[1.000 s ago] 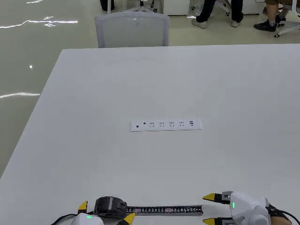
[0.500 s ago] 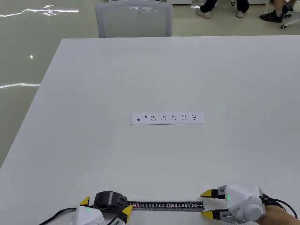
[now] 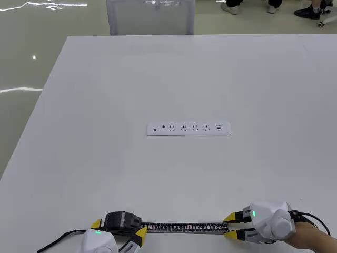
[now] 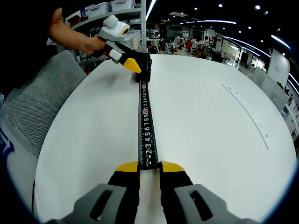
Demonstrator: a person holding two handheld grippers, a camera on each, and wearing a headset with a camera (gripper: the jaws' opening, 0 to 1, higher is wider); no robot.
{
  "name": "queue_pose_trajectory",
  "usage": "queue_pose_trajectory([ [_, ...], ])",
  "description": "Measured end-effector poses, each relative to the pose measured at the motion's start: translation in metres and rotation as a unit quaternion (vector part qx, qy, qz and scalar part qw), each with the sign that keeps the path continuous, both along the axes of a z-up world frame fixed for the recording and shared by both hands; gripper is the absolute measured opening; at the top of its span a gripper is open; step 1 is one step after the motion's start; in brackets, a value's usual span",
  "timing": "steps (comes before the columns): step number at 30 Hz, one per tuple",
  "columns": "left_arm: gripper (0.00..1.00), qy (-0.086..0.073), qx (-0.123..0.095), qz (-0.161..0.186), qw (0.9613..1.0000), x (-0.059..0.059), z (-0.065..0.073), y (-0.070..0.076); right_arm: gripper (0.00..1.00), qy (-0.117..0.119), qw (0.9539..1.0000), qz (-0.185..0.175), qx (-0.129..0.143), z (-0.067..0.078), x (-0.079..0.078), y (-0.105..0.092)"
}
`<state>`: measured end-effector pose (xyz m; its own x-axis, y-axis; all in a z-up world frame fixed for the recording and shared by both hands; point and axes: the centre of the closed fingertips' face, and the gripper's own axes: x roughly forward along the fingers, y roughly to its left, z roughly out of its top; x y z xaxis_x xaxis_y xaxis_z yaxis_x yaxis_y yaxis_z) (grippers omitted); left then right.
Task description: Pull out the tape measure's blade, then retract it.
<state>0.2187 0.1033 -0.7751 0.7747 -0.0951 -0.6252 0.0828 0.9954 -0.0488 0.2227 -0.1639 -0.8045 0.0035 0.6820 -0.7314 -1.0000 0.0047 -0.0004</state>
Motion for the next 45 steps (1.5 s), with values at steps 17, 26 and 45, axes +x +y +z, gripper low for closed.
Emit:
queue_pose_trajectory([
  [17,0.69,0.005,-0.011,0.019,0.9997,0.002,-0.008,0.004,0.16,0.007,0.9997,0.025,0.000,0.000,-0.001,0.001],
  [26,0.65,0.005,-0.022,0.042,0.9989,0.004,-0.007,0.005,0.14,0.004,0.9995,0.033,-0.003,0.000,-0.002,0.001],
  [45,0.62,0.024,-0.029,0.063,0.9973,0.006,-0.012,0.008,0.14,-0.005,0.9993,0.038,-0.005,0.001,-0.003,0.000],
])
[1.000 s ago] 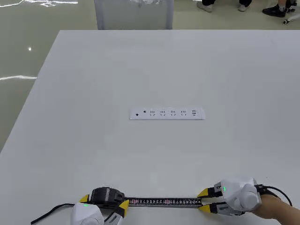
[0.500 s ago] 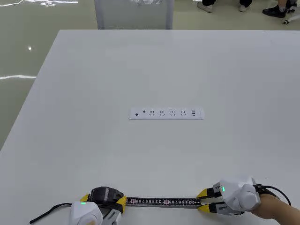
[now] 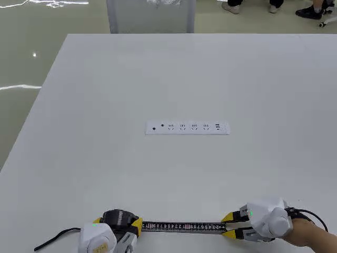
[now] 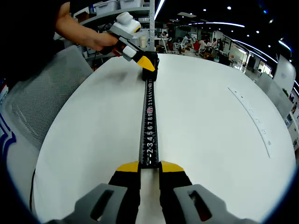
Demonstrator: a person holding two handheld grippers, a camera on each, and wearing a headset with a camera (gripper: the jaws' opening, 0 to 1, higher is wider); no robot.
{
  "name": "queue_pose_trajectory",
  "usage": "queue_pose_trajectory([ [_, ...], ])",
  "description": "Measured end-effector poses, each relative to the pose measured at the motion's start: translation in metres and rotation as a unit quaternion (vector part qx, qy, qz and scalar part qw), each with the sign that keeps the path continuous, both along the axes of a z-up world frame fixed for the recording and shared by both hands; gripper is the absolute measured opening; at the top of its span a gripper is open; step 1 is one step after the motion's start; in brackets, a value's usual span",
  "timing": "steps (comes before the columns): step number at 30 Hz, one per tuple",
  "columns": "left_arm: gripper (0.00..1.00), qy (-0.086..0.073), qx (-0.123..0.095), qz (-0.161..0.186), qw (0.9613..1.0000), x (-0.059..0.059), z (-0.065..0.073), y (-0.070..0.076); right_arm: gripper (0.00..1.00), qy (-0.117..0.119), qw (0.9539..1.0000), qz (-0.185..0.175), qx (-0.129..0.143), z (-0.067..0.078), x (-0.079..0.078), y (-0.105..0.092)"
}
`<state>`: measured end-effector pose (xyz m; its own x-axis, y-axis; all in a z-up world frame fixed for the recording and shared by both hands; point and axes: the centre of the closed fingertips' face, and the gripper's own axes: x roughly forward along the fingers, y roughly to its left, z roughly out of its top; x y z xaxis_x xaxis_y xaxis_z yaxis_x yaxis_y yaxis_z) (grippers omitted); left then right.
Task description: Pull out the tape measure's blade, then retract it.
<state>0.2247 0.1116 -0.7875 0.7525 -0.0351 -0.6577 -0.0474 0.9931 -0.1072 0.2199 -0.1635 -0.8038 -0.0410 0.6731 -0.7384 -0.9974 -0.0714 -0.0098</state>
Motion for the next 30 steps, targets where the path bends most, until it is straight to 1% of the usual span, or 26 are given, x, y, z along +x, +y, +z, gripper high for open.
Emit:
queue_pose_trajectory([
  [2,0.61,0.003,0.007,-0.002,1.0000,-0.0003,-0.0017,0.0030,0.14,-0.001,1.0000,0.000,-0.001,0.0000,-0.0002,-0.0002],
  [3,0.60,0.001,0.009,-0.001,1.0000,-0.0005,-0.0005,0.0018,0.14,-0.001,1.0000,0.000,-0.001,0.0000,-0.0003,-0.0001],
  [4,0.60,-0.003,0.016,0.001,0.9999,-0.0011,0.0000,0.0012,0.14,-0.003,1.0000,0.001,-0.001,-0.0001,-0.0003,-0.0001],
  [5,0.60,-0.008,0.019,0.003,0.9998,-0.0014,0.0006,0.0011,0.14,-0.004,1.0000,0.002,-0.002,-0.0001,-0.0003,0.0000],
  [6,0.59,-0.009,0.025,0.001,0.9997,-0.0017,0.0008,0.0009,0.14,-0.006,1.0000,0.003,-0.004,-0.0001,-0.0006,0.0002],
  [8,0.59,-0.006,0.030,-0.002,0.9995,-0.0007,-0.0009,0.0041,0.14,-0.008,0.9999,0.004,-0.005,0.0000,-0.0008,0.0004],
  [9,0.59,-0.005,0.031,-0.002,0.9995,-0.0003,0.0003,0.0027,0.14,-0.008,0.9999,0.005,-0.005,0.0000,-0.0007,0.0005],
  [10,0.59,-0.004,0.036,-0.005,0.9993,-0.0001,0.0006,0.0016,0.14,-0.007,0.9999,0.005,-0.006,0.0000,-0.0007,0.0005],
  [12,0.59,-0.003,0.044,-0.007,0.9990,-0.0012,-0.0005,0.0036,0.14,-0.008,0.9999,0.006,-0.007,0.0000,-0.0008,0.0003],
  [18,0.59,-0.003,0.045,-0.010,0.9989,-0.0013,-0.0015,0.0005,0.14,-0.011,0.9999,0.006,-0.007,0.0020,-0.0006,-0.0001],
  [19,0.59,-0.003,0.045,-0.012,0.9989,-0.0012,0.0002,-0.0008,0.14,-0.012,0.9999,0.006,-0.007,0.0026,-0.0007,-0.0001],
  [22,0.58,-0.001,0.040,-0.011,0.9991,-0.0016,0.0029,-0.0027,0.14,-0.014,0.9999,0.007,-0.006,0.0041,-0.0003,-0.0001],
  [30,0.58,-0.001,0.032,-0.012,0.9994,-0.0013,0.0001,-0.0024,0.14,-0.019,0.9998,0.007,-0.008,0.0062,0.0008,0.0004],
])
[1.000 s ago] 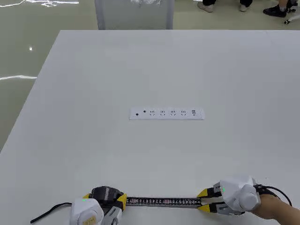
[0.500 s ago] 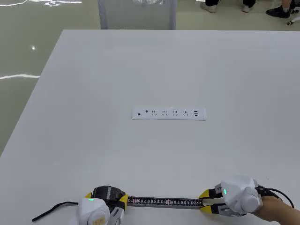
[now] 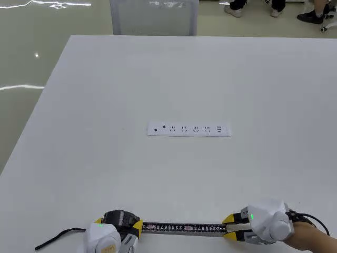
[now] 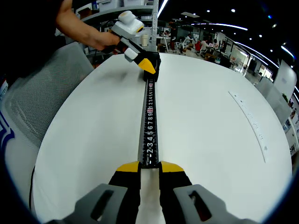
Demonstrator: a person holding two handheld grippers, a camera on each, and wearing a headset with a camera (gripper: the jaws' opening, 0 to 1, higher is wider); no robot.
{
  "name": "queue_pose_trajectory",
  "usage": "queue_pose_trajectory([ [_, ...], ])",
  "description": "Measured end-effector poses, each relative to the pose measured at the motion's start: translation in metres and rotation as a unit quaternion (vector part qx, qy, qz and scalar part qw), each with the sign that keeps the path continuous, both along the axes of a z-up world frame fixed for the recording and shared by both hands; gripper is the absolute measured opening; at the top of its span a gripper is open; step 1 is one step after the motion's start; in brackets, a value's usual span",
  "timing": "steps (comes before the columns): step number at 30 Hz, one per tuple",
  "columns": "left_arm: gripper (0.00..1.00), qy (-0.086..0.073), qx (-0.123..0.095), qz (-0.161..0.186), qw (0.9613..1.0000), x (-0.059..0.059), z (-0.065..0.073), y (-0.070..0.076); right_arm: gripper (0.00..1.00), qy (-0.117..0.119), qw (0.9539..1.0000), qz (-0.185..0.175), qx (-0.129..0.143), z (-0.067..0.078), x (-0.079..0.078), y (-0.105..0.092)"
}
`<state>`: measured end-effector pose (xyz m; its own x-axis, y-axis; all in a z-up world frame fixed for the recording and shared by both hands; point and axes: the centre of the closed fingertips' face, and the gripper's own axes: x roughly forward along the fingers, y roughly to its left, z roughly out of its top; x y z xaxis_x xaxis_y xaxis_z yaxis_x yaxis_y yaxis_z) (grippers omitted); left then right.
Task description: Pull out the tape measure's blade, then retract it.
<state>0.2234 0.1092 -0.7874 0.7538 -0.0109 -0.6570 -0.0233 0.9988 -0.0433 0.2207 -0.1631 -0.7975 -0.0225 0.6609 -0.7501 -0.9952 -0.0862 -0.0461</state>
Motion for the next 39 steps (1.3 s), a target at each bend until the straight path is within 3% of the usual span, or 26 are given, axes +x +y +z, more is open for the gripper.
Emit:
queue_pose_trajectory([
  [29,0.58,0.003,-0.037,-0.006,0.9993,-0.003,0.000,0.002,0.14,-0.005,0.9999,0.003,0.009,0.006,0.000,0.008],
  [39,0.58,0.005,-0.048,-0.008,0.9988,-0.002,-0.003,0.002,0.14,-0.003,0.9998,0.008,0.019,0.010,-0.001,0.019],
])
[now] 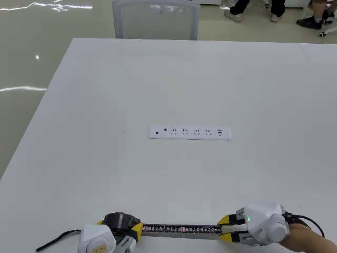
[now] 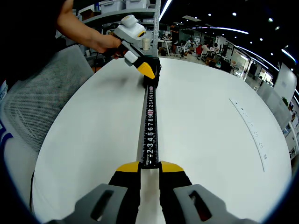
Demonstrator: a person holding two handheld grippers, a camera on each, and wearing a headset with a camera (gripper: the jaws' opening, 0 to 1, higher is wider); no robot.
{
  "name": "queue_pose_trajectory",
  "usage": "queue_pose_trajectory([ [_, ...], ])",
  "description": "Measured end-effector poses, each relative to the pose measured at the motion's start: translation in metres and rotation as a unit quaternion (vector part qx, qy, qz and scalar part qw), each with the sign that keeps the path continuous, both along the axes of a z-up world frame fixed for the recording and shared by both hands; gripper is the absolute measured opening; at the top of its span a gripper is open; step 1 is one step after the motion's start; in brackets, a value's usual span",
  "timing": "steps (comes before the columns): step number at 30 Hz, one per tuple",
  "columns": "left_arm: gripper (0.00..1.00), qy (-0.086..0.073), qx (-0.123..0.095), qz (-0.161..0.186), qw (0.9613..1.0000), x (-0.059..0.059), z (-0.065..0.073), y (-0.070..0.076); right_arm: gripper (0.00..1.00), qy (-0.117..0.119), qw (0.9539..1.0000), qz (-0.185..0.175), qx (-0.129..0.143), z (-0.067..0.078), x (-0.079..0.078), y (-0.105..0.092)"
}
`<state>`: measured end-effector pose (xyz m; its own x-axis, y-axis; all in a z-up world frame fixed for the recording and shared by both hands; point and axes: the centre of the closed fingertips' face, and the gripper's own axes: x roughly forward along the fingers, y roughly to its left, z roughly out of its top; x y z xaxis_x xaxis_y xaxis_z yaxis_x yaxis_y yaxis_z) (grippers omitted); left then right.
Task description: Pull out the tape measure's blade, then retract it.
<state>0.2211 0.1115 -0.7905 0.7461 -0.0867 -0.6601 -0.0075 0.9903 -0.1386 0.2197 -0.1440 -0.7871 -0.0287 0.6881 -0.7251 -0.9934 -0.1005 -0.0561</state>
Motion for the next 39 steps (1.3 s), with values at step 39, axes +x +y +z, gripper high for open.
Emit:
queue_pose_trajectory([
  [39,0.58,0.009,-0.016,-0.007,0.9998,0.000,0.002,0.000,0.13,-0.002,0.9998,0.014,0.013,0.002,0.001,0.027],
])
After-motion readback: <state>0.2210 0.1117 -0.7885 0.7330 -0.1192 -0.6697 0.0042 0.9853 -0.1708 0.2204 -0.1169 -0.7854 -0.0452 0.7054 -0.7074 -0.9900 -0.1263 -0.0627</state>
